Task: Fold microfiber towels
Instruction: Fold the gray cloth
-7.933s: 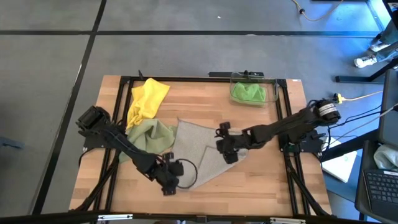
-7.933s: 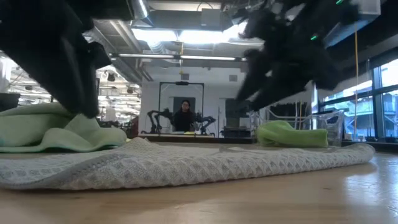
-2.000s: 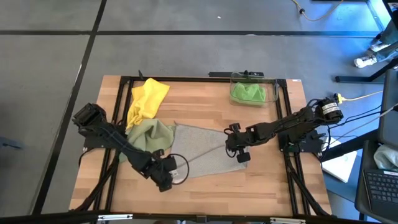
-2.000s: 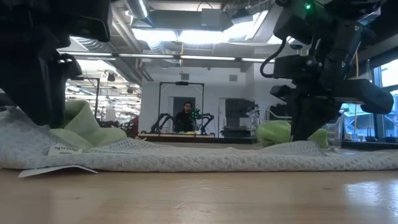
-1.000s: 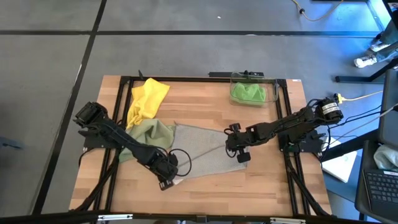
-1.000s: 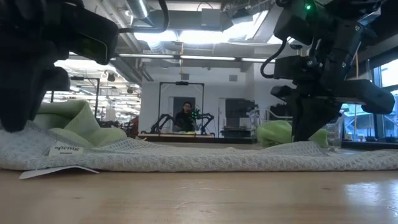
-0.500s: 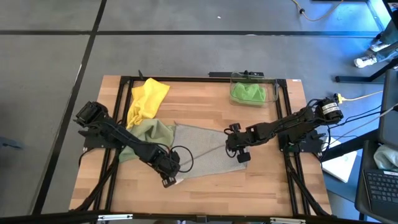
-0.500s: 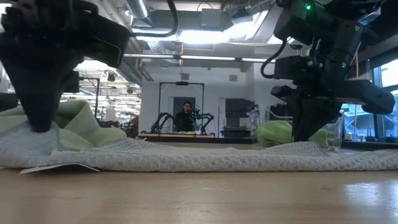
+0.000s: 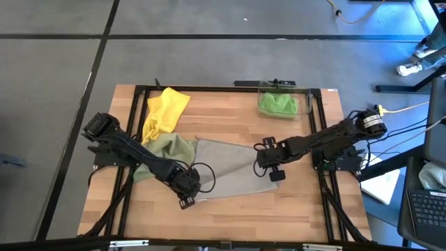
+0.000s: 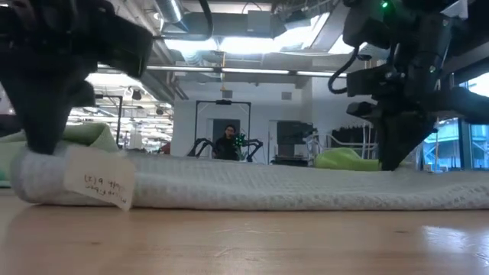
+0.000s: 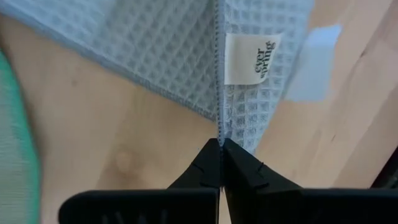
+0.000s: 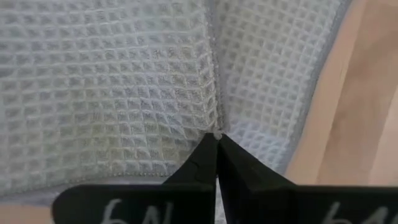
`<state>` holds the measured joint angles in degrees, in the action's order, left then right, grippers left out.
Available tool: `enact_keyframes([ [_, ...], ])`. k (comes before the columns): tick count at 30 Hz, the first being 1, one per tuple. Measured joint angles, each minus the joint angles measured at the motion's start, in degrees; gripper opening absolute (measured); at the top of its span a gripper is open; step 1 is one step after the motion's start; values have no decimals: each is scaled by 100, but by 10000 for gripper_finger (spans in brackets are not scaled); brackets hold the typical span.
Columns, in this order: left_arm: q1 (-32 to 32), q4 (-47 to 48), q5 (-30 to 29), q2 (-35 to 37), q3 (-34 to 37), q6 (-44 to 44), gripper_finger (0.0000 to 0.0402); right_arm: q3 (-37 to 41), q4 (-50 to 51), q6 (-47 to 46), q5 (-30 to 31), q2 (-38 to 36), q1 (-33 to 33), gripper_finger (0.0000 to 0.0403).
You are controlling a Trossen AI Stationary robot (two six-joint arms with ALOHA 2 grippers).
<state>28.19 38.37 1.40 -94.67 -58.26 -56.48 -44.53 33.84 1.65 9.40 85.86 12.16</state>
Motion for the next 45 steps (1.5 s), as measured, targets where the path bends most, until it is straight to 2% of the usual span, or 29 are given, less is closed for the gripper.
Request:
enact_keyframes([
  [4,56,32,-708,282,0,430,1,0,118,-189,-135,-181,161,11],
  [9,-157,367,-2595,531,-2,1206,0,0,382,-494,125,-421,229,6],
  [11,-347,399,-2925,547,-2,1590,0,0,652,-696,251,-490,226,6],
  [16,-959,385,-2908,522,-2,2529,0,0,1312,-1032,514,-541,228,11],
  [21,-1567,399,-2903,490,-2,3265,0,2,1303,-1152,811,-539,226,8],
  [27,-2076,351,-2810,458,-2,3741,0,61,1281,-1195,995,-539,224,11],
  [34,-2324,201,-2042,261,6,3773,1,61,1268,-1210,1165,-539,224,14],
  [45,-2315,107,-2031,-322,2,3907,7,76,1285,-1316,1405,-476,198,15],
])
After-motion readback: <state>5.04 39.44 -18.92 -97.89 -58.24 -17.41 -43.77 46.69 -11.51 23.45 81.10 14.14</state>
